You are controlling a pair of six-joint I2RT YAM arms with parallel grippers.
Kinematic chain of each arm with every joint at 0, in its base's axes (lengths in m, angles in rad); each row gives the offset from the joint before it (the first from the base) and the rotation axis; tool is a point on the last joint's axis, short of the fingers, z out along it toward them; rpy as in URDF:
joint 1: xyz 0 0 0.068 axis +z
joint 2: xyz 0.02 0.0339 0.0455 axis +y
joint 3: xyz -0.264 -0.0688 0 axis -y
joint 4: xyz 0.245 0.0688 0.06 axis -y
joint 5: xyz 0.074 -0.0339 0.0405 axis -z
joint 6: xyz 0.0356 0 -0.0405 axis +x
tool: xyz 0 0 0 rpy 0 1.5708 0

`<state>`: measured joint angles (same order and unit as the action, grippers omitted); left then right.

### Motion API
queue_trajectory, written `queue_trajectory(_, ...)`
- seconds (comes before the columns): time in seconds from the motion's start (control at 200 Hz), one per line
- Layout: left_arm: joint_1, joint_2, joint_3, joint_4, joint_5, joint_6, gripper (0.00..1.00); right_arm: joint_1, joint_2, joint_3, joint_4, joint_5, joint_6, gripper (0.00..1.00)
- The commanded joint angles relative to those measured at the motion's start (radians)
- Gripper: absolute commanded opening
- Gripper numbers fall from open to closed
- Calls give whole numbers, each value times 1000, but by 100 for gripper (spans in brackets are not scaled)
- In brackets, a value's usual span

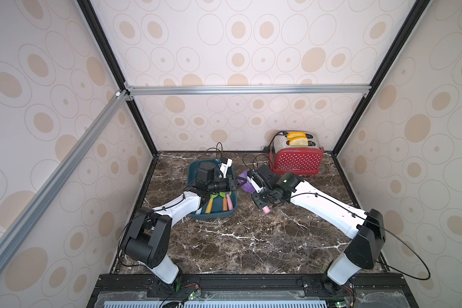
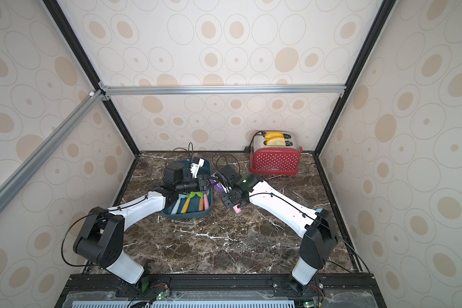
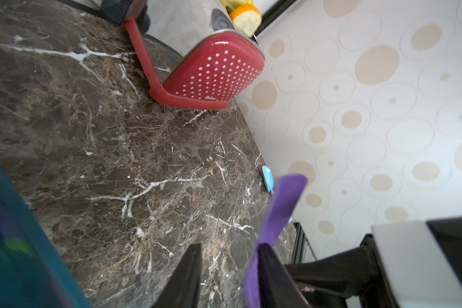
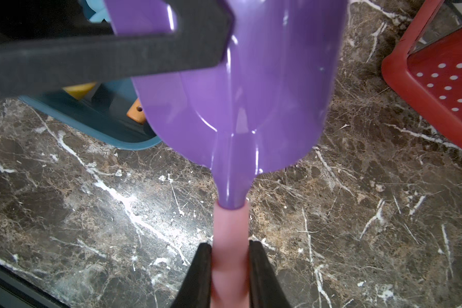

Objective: Put the shovel into the storage box
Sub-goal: Pick up the shovel from the center of the board.

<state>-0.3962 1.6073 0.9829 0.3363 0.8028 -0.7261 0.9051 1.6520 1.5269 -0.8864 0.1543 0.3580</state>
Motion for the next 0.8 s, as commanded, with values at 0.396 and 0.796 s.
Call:
queue_trajectory(0.396,-9,1,-1,54,-1,-20,2,36,-61,-15,33,44,6,35)
queue_trajectory(0.796,114,-7,132,-125,58,82,7,68,-539,-281,48,428,53,74)
